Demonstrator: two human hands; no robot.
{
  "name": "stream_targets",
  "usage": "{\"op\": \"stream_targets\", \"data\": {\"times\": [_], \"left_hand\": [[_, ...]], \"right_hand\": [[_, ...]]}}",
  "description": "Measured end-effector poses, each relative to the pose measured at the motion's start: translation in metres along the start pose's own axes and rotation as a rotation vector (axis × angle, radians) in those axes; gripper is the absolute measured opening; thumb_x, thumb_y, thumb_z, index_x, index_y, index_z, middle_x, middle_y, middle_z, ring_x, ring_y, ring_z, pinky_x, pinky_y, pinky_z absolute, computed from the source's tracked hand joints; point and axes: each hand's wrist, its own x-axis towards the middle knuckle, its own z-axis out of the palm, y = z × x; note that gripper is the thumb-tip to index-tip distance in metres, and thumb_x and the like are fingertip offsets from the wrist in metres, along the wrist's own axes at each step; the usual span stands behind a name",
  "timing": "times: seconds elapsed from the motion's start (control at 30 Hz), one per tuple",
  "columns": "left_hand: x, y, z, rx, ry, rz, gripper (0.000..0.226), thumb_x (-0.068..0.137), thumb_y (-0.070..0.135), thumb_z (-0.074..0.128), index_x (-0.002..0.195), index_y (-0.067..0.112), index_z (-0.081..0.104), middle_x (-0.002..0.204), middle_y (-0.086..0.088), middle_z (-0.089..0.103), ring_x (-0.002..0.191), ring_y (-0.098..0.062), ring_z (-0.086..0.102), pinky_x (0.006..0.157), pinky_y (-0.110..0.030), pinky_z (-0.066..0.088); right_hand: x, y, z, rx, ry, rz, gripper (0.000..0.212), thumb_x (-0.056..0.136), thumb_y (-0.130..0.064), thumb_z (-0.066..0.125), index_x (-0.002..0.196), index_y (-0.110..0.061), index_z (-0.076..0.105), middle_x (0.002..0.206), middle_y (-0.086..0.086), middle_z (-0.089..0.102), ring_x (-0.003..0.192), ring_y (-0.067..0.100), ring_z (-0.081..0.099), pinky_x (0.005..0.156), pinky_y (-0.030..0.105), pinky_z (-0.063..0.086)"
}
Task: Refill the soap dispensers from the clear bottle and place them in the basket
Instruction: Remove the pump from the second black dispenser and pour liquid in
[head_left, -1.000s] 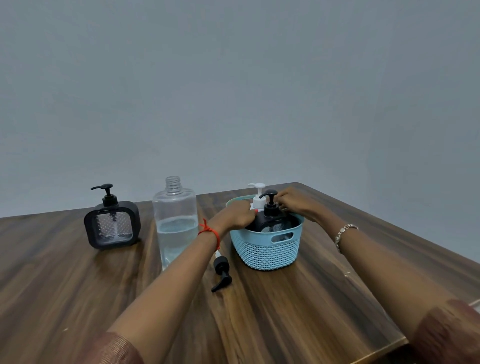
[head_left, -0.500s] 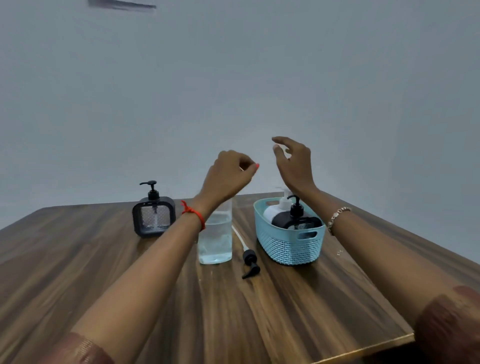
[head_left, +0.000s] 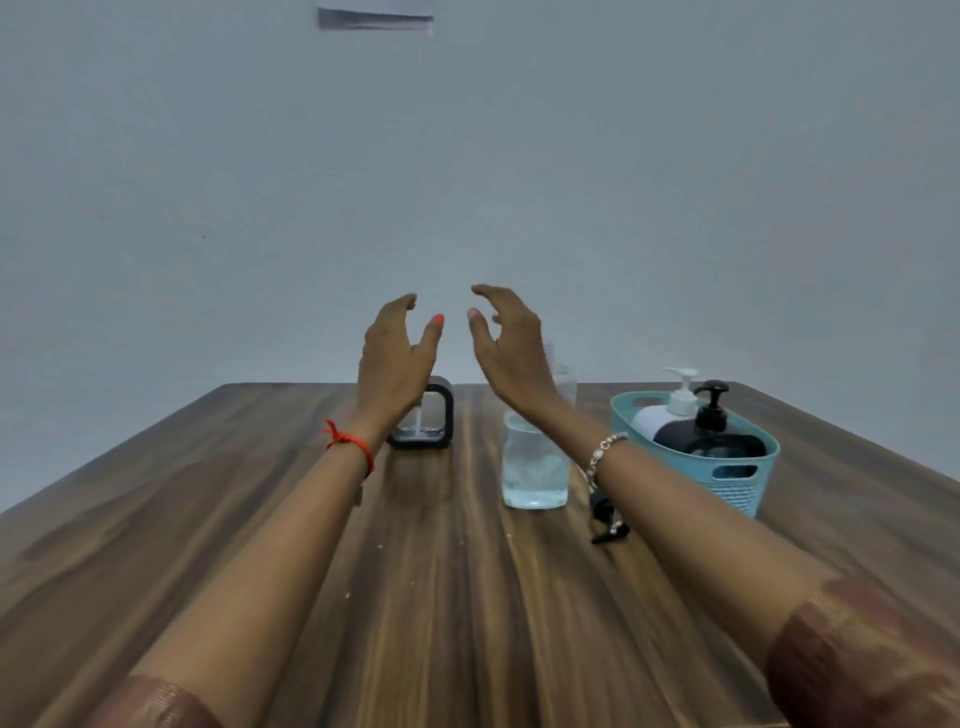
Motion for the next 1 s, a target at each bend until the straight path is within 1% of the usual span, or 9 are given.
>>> {"op": "stream_targets", "data": {"times": [0.1,0.23,0.43,0.53,0.63,0.7,0.77,0.87,1.0], "left_hand": [[-0.005,-0.033,0.006,0.032,-0.079,-0.157,0.06,0.094,0.038,0.049,0.142,0.005,0.033,0.149,-0.012,0.035,0.138,-0.024,0.031,0.108,-0.028,0.023],[-0.006,-0.074,0.015,0.103,-0.257,-0.333,0.071,0.093,0.044,0.046,0.145,0.001,0.023,0.154,-0.016,0.024,0.142,-0.027,0.023,0.113,-0.036,0.02],[0.001,-0.118,0.029,0.049,-0.351,-0.386,0.034,0.093,0.033,0.052,0.106,0.002,0.057,0.12,-0.019,0.057,0.114,-0.031,0.052,0.093,-0.035,0.04],[0.012,-0.138,0.04,-0.017,-0.368,-0.399,0.04,0.091,0.029,0.056,0.119,0.0,0.055,0.121,-0.016,0.06,0.114,-0.027,0.055,0.089,-0.025,0.041],[0.02,-0.156,0.051,-0.028,-0.347,-0.414,0.051,0.089,0.026,0.061,0.128,-0.004,0.048,0.123,-0.011,0.059,0.116,-0.025,0.054,0.077,-0.015,0.033],[0.024,-0.167,0.058,-0.082,-0.327,-0.452,0.061,0.086,0.023,0.065,0.134,-0.005,0.039,0.122,-0.004,0.057,0.116,-0.021,0.053,0.079,-0.01,0.034],[0.026,-0.173,0.064,-0.152,-0.291,-0.496,0.065,0.083,0.016,0.068,0.136,-0.003,0.035,0.113,0.003,0.054,0.1,-0.01,0.055,0.069,-0.003,0.037],[0.027,-0.183,0.07,-0.254,-0.283,-0.533,0.053,0.079,0.006,0.071,0.126,-0.002,0.049,0.118,-0.013,0.063,0.083,-0.008,0.06,0.061,-0.005,0.045],[0.027,-0.184,0.065,-0.359,-0.294,-0.594,0.052,0.08,0.001,0.069,0.127,0.0,0.045,0.117,-0.013,0.061,0.1,-0.023,0.061,0.078,-0.026,0.051]], "right_hand": [[-0.015,0.017,0.033,0.005,-0.093,0.163,0.038,0.095,-0.014,0.045,0.131,-0.002,0.044,0.137,0.012,0.047,0.128,0.024,0.042,0.108,0.034,0.034],[-0.025,0.046,0.068,-0.048,-0.225,0.383,0.047,0.095,-0.018,0.042,0.139,-0.006,0.033,0.145,0.01,0.036,0.134,0.022,0.033,0.106,0.029,0.026],[-0.021,0.078,0.101,-0.025,-0.277,0.626,0.051,0.09,-0.01,0.044,0.137,0.001,0.028,0.141,0.018,0.037,0.126,0.03,0.04,0.096,0.031,0.035],[-0.017,0.094,0.117,-0.029,-0.268,0.682,0.053,0.089,-0.009,0.047,0.137,-0.002,0.028,0.141,0.016,0.036,0.124,0.031,0.042,0.083,0.024,0.033],[-0.01,0.106,0.134,0.019,-0.216,0.733,0.057,0.086,-0.004,0.05,0.138,-0.004,0.028,0.139,0.018,0.038,0.125,0.032,0.041,0.101,0.033,0.038],[-0.008,0.114,0.144,0.058,-0.192,0.764,0.06,0.084,-0.003,0.052,0.139,-0.007,0.026,0.135,0.02,0.042,0.122,0.035,0.045,0.102,0.044,0.041],[-0.008,0.119,0.152,0.083,-0.17,0.774,0.06,0.085,-0.002,0.052,0.139,-0.008,0.027,0.132,0.02,0.047,0.12,0.034,0.048,0.101,0.041,0.041],[-0.01,0.124,0.158,0.092,-0.144,0.755,0.055,0.087,0.001,0.05,0.138,-0.008,0.031,0.132,0.016,0.05,0.121,0.03,0.048,0.096,0.031,0.039],[-0.014,0.121,0.155,0.084,-0.162,0.702,0.054,0.09,-0.001,0.048,0.139,-0.007,0.029,0.133,0.015,0.048,0.122,0.027,0.047,0.094,0.028,0.039]]}}
